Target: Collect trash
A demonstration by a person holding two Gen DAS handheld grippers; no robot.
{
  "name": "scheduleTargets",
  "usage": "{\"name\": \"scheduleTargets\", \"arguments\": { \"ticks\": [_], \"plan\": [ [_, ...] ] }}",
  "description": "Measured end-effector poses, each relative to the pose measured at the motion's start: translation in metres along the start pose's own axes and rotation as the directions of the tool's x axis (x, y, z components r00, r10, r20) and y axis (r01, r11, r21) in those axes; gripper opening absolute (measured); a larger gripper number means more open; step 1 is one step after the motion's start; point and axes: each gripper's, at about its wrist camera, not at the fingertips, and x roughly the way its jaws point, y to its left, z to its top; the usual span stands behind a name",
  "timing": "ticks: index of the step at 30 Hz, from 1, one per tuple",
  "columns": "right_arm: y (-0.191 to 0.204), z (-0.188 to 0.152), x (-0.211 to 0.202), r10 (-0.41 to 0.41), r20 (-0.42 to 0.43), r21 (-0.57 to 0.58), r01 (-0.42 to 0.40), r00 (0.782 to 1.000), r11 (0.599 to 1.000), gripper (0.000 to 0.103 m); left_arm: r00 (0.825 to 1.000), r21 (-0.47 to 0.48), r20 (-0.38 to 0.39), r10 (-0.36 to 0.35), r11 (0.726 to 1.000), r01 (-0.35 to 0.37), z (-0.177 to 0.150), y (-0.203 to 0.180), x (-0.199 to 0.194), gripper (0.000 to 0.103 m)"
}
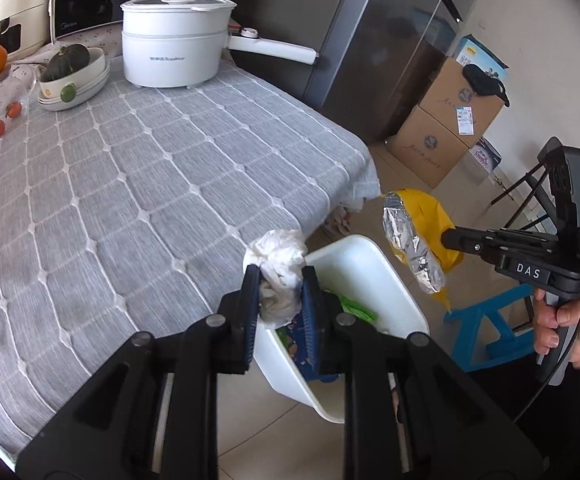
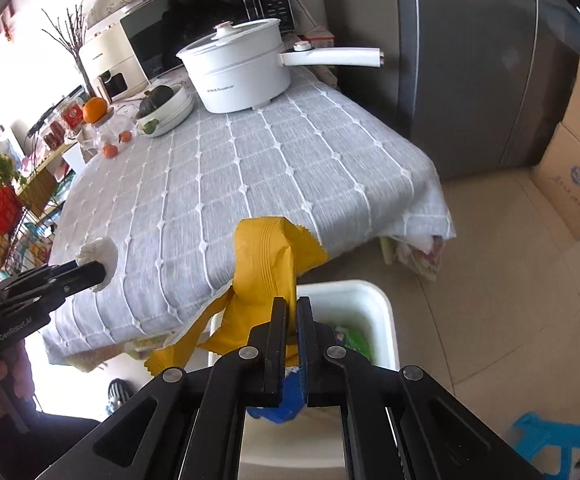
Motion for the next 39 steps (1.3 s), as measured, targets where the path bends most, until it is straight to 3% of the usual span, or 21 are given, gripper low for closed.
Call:
{"name": "scheduleTargets", "arguments": {
  "ticks": [5,11,13,14,15,16,17,20,23,27,32,34,39],
  "plan": [
    [-0.026,-0.029,0.000,-0.032,-0.073,0.080,0.038,0.997,0.996,0.006,0.998,0.062,-0.052,-0.028,0.998,0.031,-0.021,-0.028,0.022,0.023],
    [-0.044,-0.045,-0.004,-0.037,-0.090,0.106,0.047,0.995,0.993,0.011,0.994,0.138,-0.102,-0.038,0.989,0.052,-0.037,-0.055,0.053,0.026],
    [-0.051,-0.047,-0.005,-0.045,-0.089,0.126,0.056,0.995,0.990,0.022,0.995,0.160,-0.101,-0.012,0.987,0.028,-0.040,-0.063,0.057,0.040],
    [-0.053,-0.048,-0.007,-0.051,-0.085,0.130,0.062,0.995,0.990,0.027,0.994,0.163,-0.107,0.010,0.987,0.008,-0.041,-0.065,0.060,0.059],
    [-0.055,-0.049,-0.009,-0.058,-0.080,0.133,0.068,0.995,0.989,0.039,0.993,0.159,-0.111,0.028,0.987,-0.010,-0.042,-0.067,0.061,0.076],
    [-0.056,-0.051,-0.011,-0.062,-0.075,0.136,0.072,0.995,0.988,0.053,0.993,0.151,-0.109,0.037,0.988,-0.020,-0.043,-0.067,0.061,0.079],
    [-0.057,-0.052,-0.013,-0.064,-0.069,0.139,0.073,0.996,0.988,0.056,0.993,0.144,-0.110,0.041,0.989,-0.025,-0.044,-0.068,0.061,0.080],
    [-0.057,-0.057,-0.019,-0.069,-0.058,0.134,0.076,0.996,0.988,0.060,0.992,0.112,-0.113,0.063,0.992,-0.051,-0.045,-0.067,0.056,0.091],
    [-0.056,-0.064,-0.026,-0.098,-0.040,0.134,0.102,0.994,0.986,0.067,0.987,0.073,-0.085,0.133,0.989,-0.127,-0.047,-0.064,0.040,0.102],
    [-0.038,-0.073,-0.038,-0.130,0.012,0.100,0.129,0.991,0.987,0.076,0.968,0.039,-0.051,0.247,0.969,-0.245,-0.055,-0.062,0.013,0.102],
    [-0.005,-0.081,-0.055,-0.145,0.106,0.040,0.142,0.984,0.989,0.087,0.944,-0.041,-0.028,0.329,0.943,-0.330,-0.067,-0.051,-0.019,0.102],
    [0.009,-0.084,-0.062,-0.178,0.142,0.020,0.177,0.974,0.984,0.101,0.936,-0.074,-0.005,0.351,0.934,-0.350,-0.071,-0.047,-0.034,0.102],
    [0.039,-0.090,-0.082,-0.186,0.228,-0.029,0.198,0.956,0.980,0.103,0.896,-0.116,0.109,0.430,0.901,-0.418,-0.077,-0.044,-0.075,0.102]
  ]
}}
